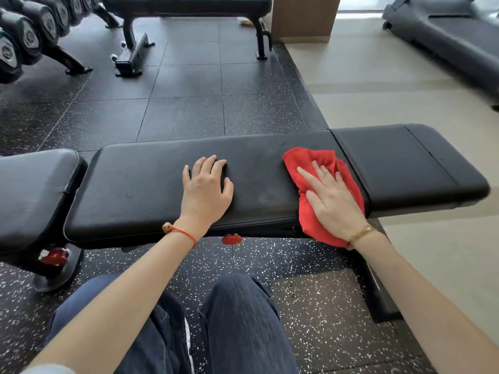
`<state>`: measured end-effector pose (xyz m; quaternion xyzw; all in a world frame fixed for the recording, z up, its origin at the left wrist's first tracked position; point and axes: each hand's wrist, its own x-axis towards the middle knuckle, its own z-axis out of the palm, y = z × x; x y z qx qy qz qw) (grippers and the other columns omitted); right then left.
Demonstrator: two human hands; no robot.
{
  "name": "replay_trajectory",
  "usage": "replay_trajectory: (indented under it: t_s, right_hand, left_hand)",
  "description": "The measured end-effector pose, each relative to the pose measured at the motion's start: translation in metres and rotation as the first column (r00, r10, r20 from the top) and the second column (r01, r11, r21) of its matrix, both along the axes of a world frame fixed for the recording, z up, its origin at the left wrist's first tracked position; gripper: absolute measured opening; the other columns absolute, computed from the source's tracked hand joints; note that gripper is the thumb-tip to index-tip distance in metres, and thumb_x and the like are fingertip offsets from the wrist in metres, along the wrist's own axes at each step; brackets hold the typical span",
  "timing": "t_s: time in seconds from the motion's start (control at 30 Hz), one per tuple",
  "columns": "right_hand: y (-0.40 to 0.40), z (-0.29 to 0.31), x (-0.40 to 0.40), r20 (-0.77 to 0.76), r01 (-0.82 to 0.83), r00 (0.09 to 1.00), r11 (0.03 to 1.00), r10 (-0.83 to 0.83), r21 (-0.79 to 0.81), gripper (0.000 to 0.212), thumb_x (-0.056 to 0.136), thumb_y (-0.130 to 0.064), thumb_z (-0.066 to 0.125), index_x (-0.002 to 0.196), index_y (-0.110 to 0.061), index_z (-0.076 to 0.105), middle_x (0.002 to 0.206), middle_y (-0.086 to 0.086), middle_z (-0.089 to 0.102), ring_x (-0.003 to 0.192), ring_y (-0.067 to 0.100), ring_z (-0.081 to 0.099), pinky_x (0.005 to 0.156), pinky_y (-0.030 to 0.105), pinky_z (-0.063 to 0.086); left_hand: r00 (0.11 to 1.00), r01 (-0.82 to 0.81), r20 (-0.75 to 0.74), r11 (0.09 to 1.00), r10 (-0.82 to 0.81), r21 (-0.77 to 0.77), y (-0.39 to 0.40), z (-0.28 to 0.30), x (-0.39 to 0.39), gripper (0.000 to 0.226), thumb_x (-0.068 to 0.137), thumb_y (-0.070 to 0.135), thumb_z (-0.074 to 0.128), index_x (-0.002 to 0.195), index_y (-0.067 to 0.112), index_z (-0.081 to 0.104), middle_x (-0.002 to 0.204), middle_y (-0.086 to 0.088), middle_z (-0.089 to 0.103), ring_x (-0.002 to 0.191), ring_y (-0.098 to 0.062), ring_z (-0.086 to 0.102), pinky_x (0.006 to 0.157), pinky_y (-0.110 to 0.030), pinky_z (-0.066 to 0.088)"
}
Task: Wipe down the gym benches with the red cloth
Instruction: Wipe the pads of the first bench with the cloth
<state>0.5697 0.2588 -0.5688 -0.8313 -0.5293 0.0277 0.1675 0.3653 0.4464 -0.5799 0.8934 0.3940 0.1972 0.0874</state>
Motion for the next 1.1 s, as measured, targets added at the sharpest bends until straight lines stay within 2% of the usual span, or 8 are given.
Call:
replay_trajectory:
  t_s: [0.1, 0.3, 0.43, 0.53, 0.6, 0.73, 0.9, 1.1]
  right_hand:
    - [0.004, 0.002, 0.015, -0.042, -0.014, 0.999, 1.0, 0.013, -0.016, 0.052, 0.1, -0.022, 0.038, 0.15, -0.034, 0.027, 0.161, 0.005, 0.015, 0.149, 0.022, 0.012, 0.122, 0.039, 0.0]
    - [0.099, 0.013, 0.049, -0.013, 0.196, 0.98, 0.972, -0.199, -0.131, 0.053, 0.101, -0.027, 0.028, 0.153, -0.027, 0.021, 0.162, 0.01, 0.007, 0.149, 0.027, 0.009, 0.121, 0.044, -0.001]
    - [0.129, 0.01, -0.007, 0.0, -0.002, 1.0, 0.994, 0.002, -0.108, 0.054, 0.1, -0.028, 0.031, 0.152, -0.028, 0.021, 0.162, 0.011, 0.009, 0.149, 0.026, 0.012, 0.121, 0.044, 0.002]
    - [0.101, 0.004, -0.044, 0.001, -0.189, 0.982, 0.981, 0.19, -0.039, 0.053, 0.099, -0.029, 0.037, 0.151, -0.033, 0.026, 0.161, 0.005, 0.015, 0.149, 0.023, 0.013, 0.122, 0.04, 0.002]
    - [0.073, 0.003, -0.038, -0.006, -0.21, 0.978, 0.978, 0.21, -0.006, 0.052, 0.098, -0.028, 0.04, 0.149, -0.034, 0.029, 0.16, 0.003, 0.019, 0.148, 0.022, 0.016, 0.122, 0.039, 0.004]
    - [0.047, 0.004, 0.022, -0.024, -0.027, 0.999, 0.999, 0.026, -0.028, 0.052, 0.099, -0.024, 0.041, 0.149, -0.031, 0.031, 0.16, 0.006, 0.018, 0.148, 0.024, 0.016, 0.121, 0.039, 0.003]
    - [0.1, 0.013, 0.063, 0.009, 0.209, 0.978, 0.968, -0.21, -0.139, 0.054, 0.1, -0.027, 0.032, 0.152, -0.027, 0.022, 0.162, 0.011, 0.008, 0.149, 0.028, 0.011, 0.121, 0.044, 0.0]
    - [0.095, 0.004, -0.015, 0.028, -0.118, 0.992, 0.991, 0.119, -0.056, 0.054, 0.098, -0.027, 0.037, 0.151, -0.031, 0.025, 0.161, 0.007, 0.013, 0.149, 0.025, 0.011, 0.122, 0.041, 0.0]
  left_hand:
    - [1.0, 0.0, -0.011, 1.0, 0.0, -0.003, -0.002, 0.0, 0.0, 0.047, 0.096, 0.029, 0.047, 0.141, 0.016, 0.048, 0.151, -0.006, 0.043, 0.143, -0.025, 0.032, 0.12, -0.053, 0.018]
    - [0.999, -0.024, -0.029, 1.0, 0.024, 0.009, -0.004, 0.002, 0.004, 0.046, 0.095, 0.027, 0.046, 0.14, 0.016, 0.048, 0.151, -0.005, 0.044, 0.143, -0.024, 0.032, 0.119, -0.054, 0.018]
    - [0.999, -0.044, -0.029, 0.999, 0.044, 0.03, -0.003, 0.003, 0.005, 0.044, 0.092, 0.028, 0.049, 0.134, 0.017, 0.053, 0.146, -0.003, 0.048, 0.139, -0.023, 0.037, 0.117, -0.052, 0.022]
    - [0.999, -0.046, -0.027, 0.998, 0.047, 0.035, -0.001, 0.003, 0.005, 0.043, 0.091, 0.03, 0.05, 0.132, 0.019, 0.054, 0.145, -0.002, 0.05, 0.138, -0.022, 0.039, 0.116, -0.051, 0.023]
    - [0.999, -0.04, -0.023, 0.999, 0.04, 0.029, 0.0, 0.002, 0.003, 0.043, 0.091, 0.031, 0.05, 0.133, 0.019, 0.054, 0.146, -0.001, 0.049, 0.139, -0.021, 0.038, 0.117, -0.05, 0.023]
    - [0.999, -0.031, -0.03, 0.999, 0.032, 0.034, 0.0, 0.001, 0.002, 0.044, 0.093, 0.032, 0.048, 0.136, 0.02, 0.052, 0.148, -0.001, 0.047, 0.14, -0.021, 0.037, 0.118, -0.049, 0.022]
    - [0.998, -0.043, -0.038, 0.998, 0.045, 0.042, -0.004, 0.003, 0.005, 0.044, 0.092, 0.031, 0.048, 0.135, 0.018, 0.052, 0.147, -0.002, 0.048, 0.139, -0.023, 0.037, 0.117, -0.051, 0.023]
    - [0.998, -0.049, -0.031, 0.998, 0.051, 0.05, -0.001, 0.002, 0.005, 0.043, 0.091, 0.031, 0.049, 0.133, 0.02, 0.053, 0.145, -0.001, 0.05, 0.138, -0.021, 0.039, 0.116, -0.05, 0.025]
